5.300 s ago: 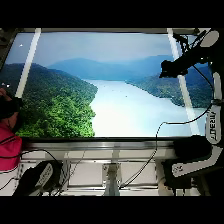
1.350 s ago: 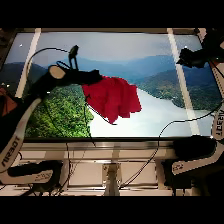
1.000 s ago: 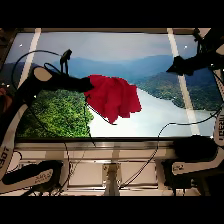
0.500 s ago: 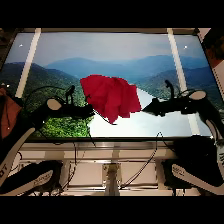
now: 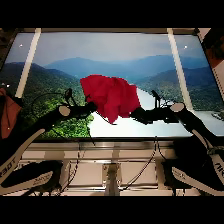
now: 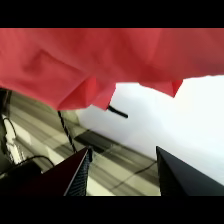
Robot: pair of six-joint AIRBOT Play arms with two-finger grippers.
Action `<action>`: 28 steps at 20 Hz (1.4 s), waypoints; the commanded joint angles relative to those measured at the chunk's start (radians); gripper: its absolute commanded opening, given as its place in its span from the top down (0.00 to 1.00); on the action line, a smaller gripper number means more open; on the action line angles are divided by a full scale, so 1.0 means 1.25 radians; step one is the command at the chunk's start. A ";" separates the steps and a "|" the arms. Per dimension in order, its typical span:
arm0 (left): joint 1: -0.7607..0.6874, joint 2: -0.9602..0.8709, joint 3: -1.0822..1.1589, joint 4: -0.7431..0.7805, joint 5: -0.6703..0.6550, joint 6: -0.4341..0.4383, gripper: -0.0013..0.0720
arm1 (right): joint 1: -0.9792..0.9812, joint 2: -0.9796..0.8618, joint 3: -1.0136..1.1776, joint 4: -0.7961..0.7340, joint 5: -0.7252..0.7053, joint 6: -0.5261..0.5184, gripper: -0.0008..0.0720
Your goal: Fold the clothes and pants, and hang the long-sleeved shirts on hangers.
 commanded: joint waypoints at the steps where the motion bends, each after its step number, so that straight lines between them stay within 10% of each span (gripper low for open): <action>1: -0.002 -0.032 -0.001 -0.039 0.067 -0.021 0.33 | 0.023 0.000 -0.003 0.000 -0.099 0.029 0.36; 8: -0.002 -0.043 -0.001 -0.132 0.093 -0.021 0.33 | 0.023 0.000 -0.003 -0.001 -0.140 0.046 0.36; 14: -0.002 -0.043 0.000 -0.132 0.127 -0.021 0.96 | 0.023 -0.004 -0.003 -0.001 -0.134 0.078 0.37; 19: -0.002 0.020 0.004 -0.128 0.118 0.093 0.96 | 0.023 -0.092 -0.001 0.024 -0.093 0.109 0.37; 28: -0.003 0.090 0.005 -0.129 0.086 0.099 0.96 | 0.061 -0.196 0.053 0.114 -0.168 0.103 0.38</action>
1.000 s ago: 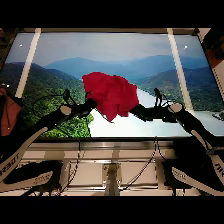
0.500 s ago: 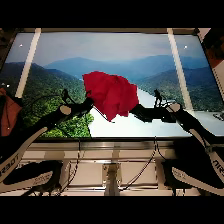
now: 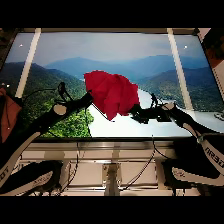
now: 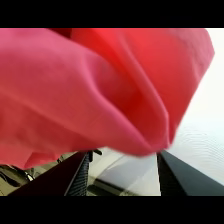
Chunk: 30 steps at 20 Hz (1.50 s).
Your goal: Fold the clothes and pants, and hang the long-sleeved shirts on hangers.
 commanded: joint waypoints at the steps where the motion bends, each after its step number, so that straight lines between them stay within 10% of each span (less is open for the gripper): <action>1: 0.000 0.009 0.001 0.000 -0.019 0.007 0.96 | 0.038 -0.057 0.038 0.020 -0.041 0.013 0.38; 3: 0.000 0.009 0.001 0.000 -0.019 0.007 0.96 | 0.067 -0.092 0.064 0.023 -0.045 0.014 0.39; 6: 0.001 0.005 0.001 0.000 -0.002 0.007 0.95 | 0.081 -0.100 0.092 0.017 -0.068 0.013 0.97; 8: 0.001 -0.008 0.001 0.000 0.045 0.007 0.91 | 0.078 -0.100 0.103 0.015 -0.069 0.013 0.98; 10: 0.001 -0.028 0.001 0.000 0.078 0.007 0.30 | 0.076 -0.100 0.104 0.011 -0.063 0.013 0.98; 11: 0.002 -0.037 0.001 0.000 0.077 0.007 0.14 | 0.076 -0.100 0.104 0.012 -0.054 0.013 0.98; 30: 0.096 -0.221 0.170 0.000 -0.096 0.149 0.15 | 0.076 -0.100 0.104 0.011 0.021 -0.017 0.98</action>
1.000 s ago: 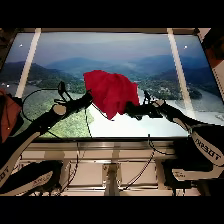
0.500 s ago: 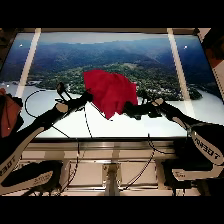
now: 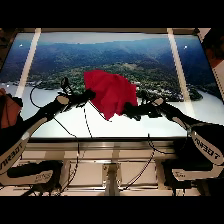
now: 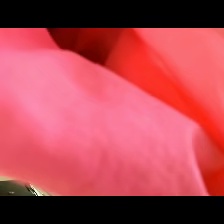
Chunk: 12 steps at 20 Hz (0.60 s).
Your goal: Fold the clothes and pants, and hang the long-sleeved shirts on hangers.
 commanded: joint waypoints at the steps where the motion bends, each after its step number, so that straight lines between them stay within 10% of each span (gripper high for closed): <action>1: 0.037 -0.035 0.039 0.000 -0.077 0.029 0.15 | 0.001 0.000 0.001 0.000 0.007 -0.001 0.98; 5: 0.057 -0.050 0.044 -0.003 -0.097 0.031 0.25 | 0.001 0.000 0.001 0.000 0.006 -0.001 0.98; 9: 0.056 -0.051 0.081 -0.003 -0.096 0.032 0.95 | 0.000 0.000 0.001 -0.001 -0.015 -0.001 0.98; 12: 0.070 -0.039 0.109 -0.002 -0.103 0.094 0.96 | -0.038 0.012 0.001 -0.054 0.008 -0.001 0.98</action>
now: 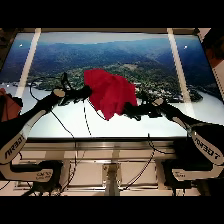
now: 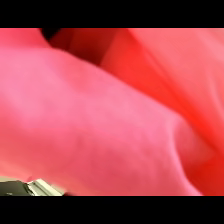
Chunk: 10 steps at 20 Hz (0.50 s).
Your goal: Fold the clothes and pants, and hang the long-sleeved shirts on hangers.
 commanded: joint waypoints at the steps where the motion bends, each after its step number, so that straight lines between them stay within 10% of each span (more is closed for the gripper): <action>1: 0.024 0.019 0.028 0.004 -0.024 0.087 0.96 | -0.055 0.021 0.001 -0.076 0.042 0.001 0.98; 10: 0.112 0.074 0.030 0.225 -0.246 0.182 0.96 | -0.290 0.095 0.144 -0.239 0.347 -0.012 0.98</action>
